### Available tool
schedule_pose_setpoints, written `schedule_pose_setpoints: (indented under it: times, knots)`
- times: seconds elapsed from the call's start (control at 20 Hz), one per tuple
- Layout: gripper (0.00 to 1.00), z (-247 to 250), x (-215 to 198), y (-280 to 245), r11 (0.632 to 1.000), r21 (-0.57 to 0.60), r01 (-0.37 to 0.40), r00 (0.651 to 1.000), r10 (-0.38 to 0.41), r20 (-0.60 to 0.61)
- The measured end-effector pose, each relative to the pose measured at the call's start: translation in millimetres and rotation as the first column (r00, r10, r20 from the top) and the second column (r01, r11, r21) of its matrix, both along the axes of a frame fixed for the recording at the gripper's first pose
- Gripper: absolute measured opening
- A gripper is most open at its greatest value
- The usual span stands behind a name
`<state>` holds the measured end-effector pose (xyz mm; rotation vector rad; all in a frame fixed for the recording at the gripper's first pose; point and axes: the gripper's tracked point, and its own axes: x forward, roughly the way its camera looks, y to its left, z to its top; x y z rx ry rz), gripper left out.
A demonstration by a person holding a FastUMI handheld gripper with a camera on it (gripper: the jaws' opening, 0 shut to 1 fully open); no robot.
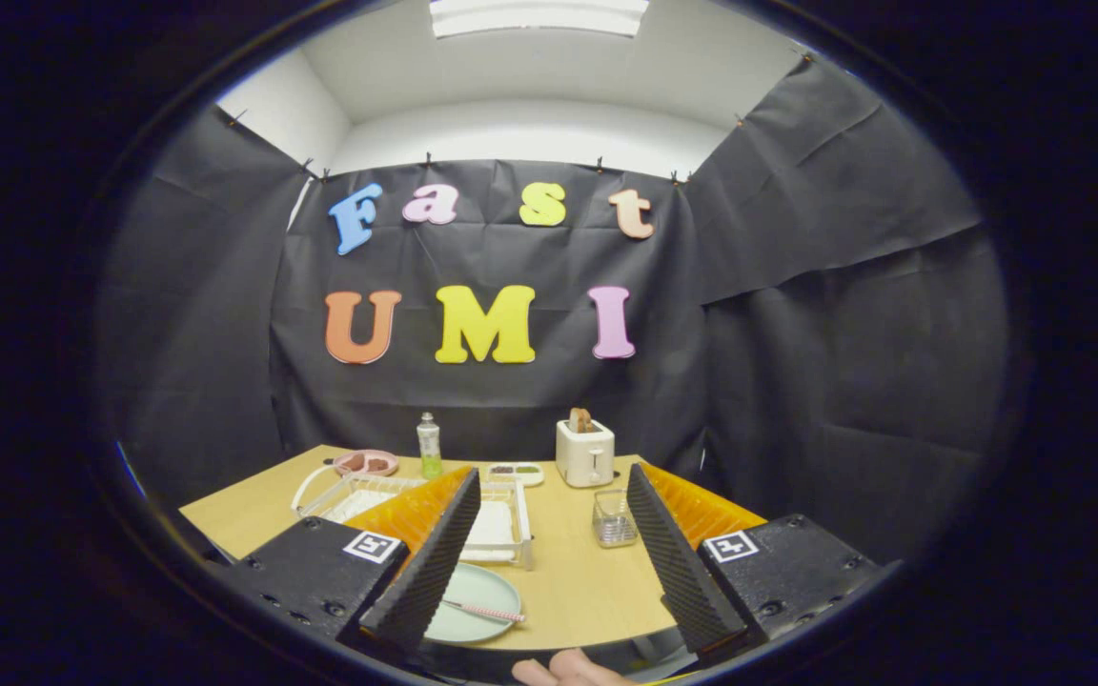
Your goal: Take the plate from the dish rack, then take the spoon from the basket and place it into the plate.
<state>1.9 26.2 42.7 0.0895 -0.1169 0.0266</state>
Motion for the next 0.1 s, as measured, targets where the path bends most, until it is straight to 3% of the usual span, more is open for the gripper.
schedule_pose_setpoints:
  times: [0.1]
  knots:
    - [1.0, -1.9, 0.5, -0.2, 1.0, 0.0, -0.001, 1.0, 0.001, -0.003]
